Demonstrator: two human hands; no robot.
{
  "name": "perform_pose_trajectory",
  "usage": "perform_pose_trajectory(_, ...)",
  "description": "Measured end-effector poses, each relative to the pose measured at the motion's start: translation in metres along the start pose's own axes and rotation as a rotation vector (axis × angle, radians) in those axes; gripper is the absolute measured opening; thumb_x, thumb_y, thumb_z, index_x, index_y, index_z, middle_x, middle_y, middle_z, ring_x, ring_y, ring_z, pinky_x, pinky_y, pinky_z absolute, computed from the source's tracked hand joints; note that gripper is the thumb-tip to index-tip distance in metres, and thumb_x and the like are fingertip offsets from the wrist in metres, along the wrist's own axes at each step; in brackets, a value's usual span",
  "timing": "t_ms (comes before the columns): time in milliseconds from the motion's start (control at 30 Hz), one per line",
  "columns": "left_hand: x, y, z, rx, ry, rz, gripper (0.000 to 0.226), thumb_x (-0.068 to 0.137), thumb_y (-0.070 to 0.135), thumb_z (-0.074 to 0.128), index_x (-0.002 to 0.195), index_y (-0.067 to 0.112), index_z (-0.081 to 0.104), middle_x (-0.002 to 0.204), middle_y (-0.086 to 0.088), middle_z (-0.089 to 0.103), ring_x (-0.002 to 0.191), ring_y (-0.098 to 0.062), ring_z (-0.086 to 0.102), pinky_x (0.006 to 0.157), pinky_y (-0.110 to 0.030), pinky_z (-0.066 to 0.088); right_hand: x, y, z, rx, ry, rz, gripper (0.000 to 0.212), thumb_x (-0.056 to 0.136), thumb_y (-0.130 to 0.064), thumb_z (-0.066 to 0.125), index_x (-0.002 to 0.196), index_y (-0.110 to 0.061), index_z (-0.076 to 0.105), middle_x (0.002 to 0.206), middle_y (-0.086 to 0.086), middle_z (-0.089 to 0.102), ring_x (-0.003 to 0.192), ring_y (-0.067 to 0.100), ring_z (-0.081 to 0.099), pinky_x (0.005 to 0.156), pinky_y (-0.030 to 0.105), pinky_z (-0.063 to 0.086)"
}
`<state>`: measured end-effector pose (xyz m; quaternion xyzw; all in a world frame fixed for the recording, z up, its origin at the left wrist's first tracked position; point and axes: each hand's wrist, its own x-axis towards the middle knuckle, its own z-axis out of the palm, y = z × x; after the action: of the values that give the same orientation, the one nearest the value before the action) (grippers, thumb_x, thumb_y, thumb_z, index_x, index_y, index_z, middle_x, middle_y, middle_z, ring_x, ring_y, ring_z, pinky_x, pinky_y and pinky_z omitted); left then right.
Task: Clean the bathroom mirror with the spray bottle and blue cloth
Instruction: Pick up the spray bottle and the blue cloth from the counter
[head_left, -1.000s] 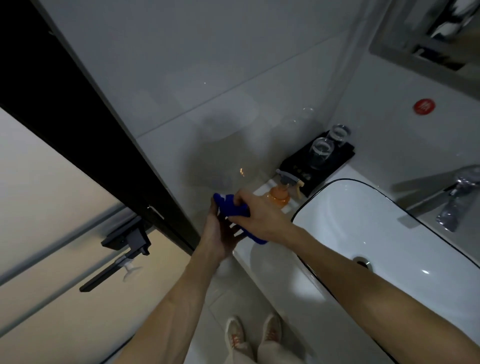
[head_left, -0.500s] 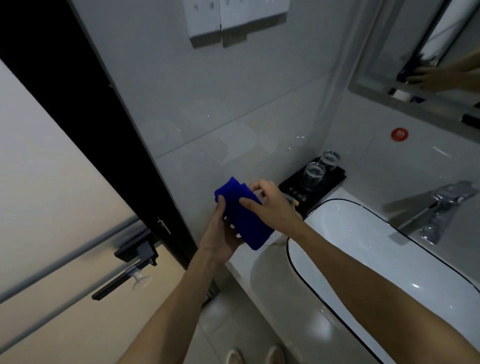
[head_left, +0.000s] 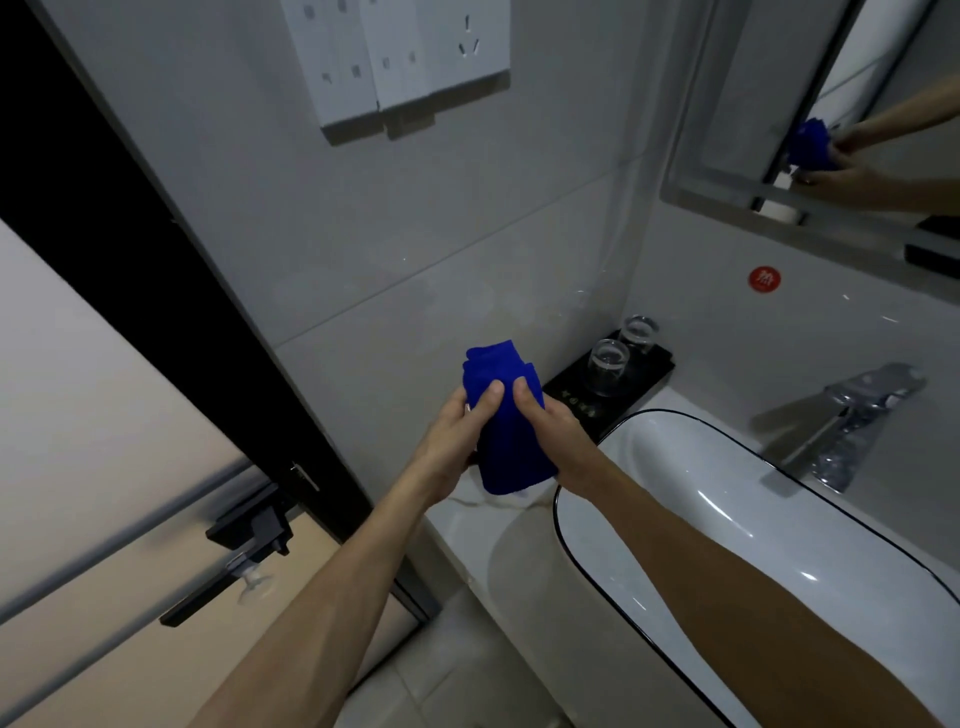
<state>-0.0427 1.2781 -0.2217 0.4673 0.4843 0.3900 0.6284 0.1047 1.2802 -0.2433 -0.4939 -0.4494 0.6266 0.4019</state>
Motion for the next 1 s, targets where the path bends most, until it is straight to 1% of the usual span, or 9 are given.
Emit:
perform_pose_trajectory(100,0.007,0.006,0.01,0.17,0.097,0.066,0.026,0.099,0.051,0.043,0.116,0.038,0.057,0.109,0.012,0.068,0.095,-0.005,0.067,0.079,-0.033,0.058,-0.002,0.001,-0.011,0.027,0.025,-0.055,0.054,0.087,-0.071,0.05,0.116,-0.029,0.068,0.112,0.001,0.073,0.106,0.025,0.068,0.099,0.049,0.052)
perform_pose_trajectory(200,0.017,-0.002,0.01,0.237,0.183,0.05,0.044,0.098,0.058,0.036,0.125,0.028,0.055,0.115,0.003,0.063,0.099,-0.018,0.066,0.084,-0.041,0.058,-0.003,0.003,-0.028,0.058,0.1,-0.084,0.054,0.084,-0.074,0.051,0.104,-0.027,0.07,0.105,0.002,0.072,0.102,0.028,0.067,0.095,0.048,0.051)
perform_pose_trajectory(333,0.033,-0.023,0.005,0.276,0.233,-0.018,0.041,0.098,0.053,0.042,0.123,0.024,0.056,0.112,0.004,0.062,0.096,-0.021,0.066,0.083,-0.04,0.057,-0.001,-0.001,-0.052,0.142,0.21,-0.102,0.046,0.09,-0.062,0.05,0.105,-0.022,0.069,0.103,0.003,0.073,0.097,0.028,0.068,0.089,0.049,0.053)
perform_pose_trajectory(433,0.052,-0.043,0.004,0.334,0.22,-0.079,0.029,0.099,0.041,0.048,0.118,0.022,0.057,0.114,-0.002,0.064,0.091,-0.02,0.067,0.075,-0.032,0.056,0.004,-0.007,-0.068,0.182,0.267,-0.122,0.037,0.099,-0.052,0.045,0.11,-0.025,0.068,0.107,0.003,0.074,0.097,0.027,0.07,0.087,0.046,0.056)
perform_pose_trajectory(533,0.074,-0.065,0.005,0.367,0.184,-0.171,0.023,0.099,0.026,0.05,0.12,0.018,0.057,0.117,-0.009,0.065,0.089,-0.02,0.064,0.072,-0.031,0.053,0.01,-0.008,-0.082,0.19,0.311,-0.117,0.031,0.1,-0.049,0.044,0.107,-0.029,0.067,0.099,-0.003,0.076,0.089,0.022,0.072,0.079,0.04,0.059)
perform_pose_trajectory(633,0.095,-0.082,0.009,0.409,0.128,-0.216,0.032,0.094,0.023,0.058,0.125,0.015,0.054,0.118,-0.01,0.065,0.095,-0.022,0.062,0.074,-0.032,0.051,0.017,-0.008,-0.094,0.191,0.355,-0.098,0.029,0.1,-0.049,0.045,0.107,-0.03,0.066,0.097,-0.006,0.076,0.087,0.02,0.073,0.076,0.037,0.06)
perform_pose_trajectory(733,0.116,-0.094,0.016,0.466,0.054,-0.159,0.041,0.089,0.022,0.069,0.126,0.015,0.052,0.121,-0.006,0.06,0.101,-0.022,0.06,0.078,-0.029,0.05,0.023,-0.007,-0.101,0.179,0.38,-0.075,0.032,0.099,-0.051,0.046,0.111,-0.027,0.065,0.105,0.001,0.075,0.094,0.027,0.072,0.079,0.04,0.06)
perform_pose_trajectory(867,0.14,-0.104,0.026,0.494,-0.006,-0.137,0.055,0.087,0.01,0.072,0.134,0.009,0.044,0.115,0.002,0.049,0.104,-0.014,0.051,0.085,-0.023,0.042,0.032,-0.004,-0.106,0.176,0.411,-0.049,0.032,0.098,-0.051,0.047,0.111,-0.027,0.064,0.107,0.003,0.074,0.098,0.03,0.071,0.083,0.045,0.058)
perform_pose_trajectory(1000,0.159,-0.124,0.022,0.493,-0.012,-0.203,0.058,0.084,0.002,0.072,0.133,-0.003,0.041,0.123,-0.003,0.047,0.114,-0.021,0.05,0.089,-0.02,0.039,0.038,0.0,-0.11,0.191,0.434,-0.025,0.029,0.099,-0.05,0.046,0.111,-0.029,0.063,0.106,0.0,0.075,0.097,0.027,0.072,0.084,0.043,0.058)
